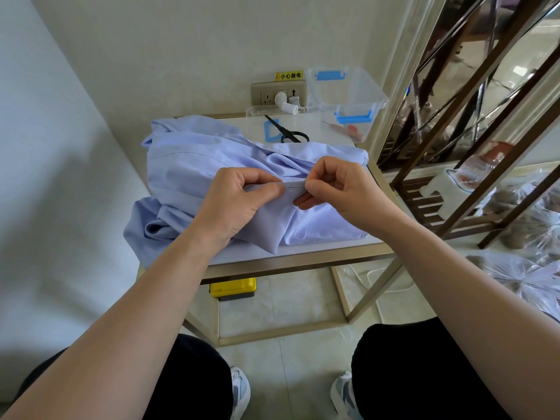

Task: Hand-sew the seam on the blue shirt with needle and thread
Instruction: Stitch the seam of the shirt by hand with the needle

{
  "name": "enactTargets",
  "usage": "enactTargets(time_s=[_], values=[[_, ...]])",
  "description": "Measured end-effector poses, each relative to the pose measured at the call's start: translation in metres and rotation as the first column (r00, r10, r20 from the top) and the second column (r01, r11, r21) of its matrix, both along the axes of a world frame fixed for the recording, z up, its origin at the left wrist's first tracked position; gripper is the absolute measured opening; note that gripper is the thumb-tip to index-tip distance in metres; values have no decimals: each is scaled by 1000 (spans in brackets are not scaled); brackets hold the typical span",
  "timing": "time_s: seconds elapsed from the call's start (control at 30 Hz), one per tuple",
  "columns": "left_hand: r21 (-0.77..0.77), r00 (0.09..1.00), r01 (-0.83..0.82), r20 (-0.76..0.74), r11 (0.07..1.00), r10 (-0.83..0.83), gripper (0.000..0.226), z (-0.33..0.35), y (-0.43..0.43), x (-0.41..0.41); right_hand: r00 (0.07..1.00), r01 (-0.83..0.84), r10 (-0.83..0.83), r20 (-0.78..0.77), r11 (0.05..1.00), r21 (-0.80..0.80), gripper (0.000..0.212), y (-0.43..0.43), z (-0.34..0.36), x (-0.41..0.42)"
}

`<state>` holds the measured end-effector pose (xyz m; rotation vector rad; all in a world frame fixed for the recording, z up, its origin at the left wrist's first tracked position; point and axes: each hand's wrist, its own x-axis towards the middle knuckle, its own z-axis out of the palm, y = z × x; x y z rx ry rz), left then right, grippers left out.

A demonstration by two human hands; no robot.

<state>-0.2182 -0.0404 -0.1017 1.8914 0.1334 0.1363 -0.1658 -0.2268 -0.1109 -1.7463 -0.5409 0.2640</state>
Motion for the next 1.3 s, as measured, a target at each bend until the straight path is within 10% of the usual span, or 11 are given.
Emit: enactTargets(time_s=[1.3], values=[[-187,982,127,-116,974,-150,8,-6,1,3,977,-53,92,-192,979,196,8,2,-13,3]])
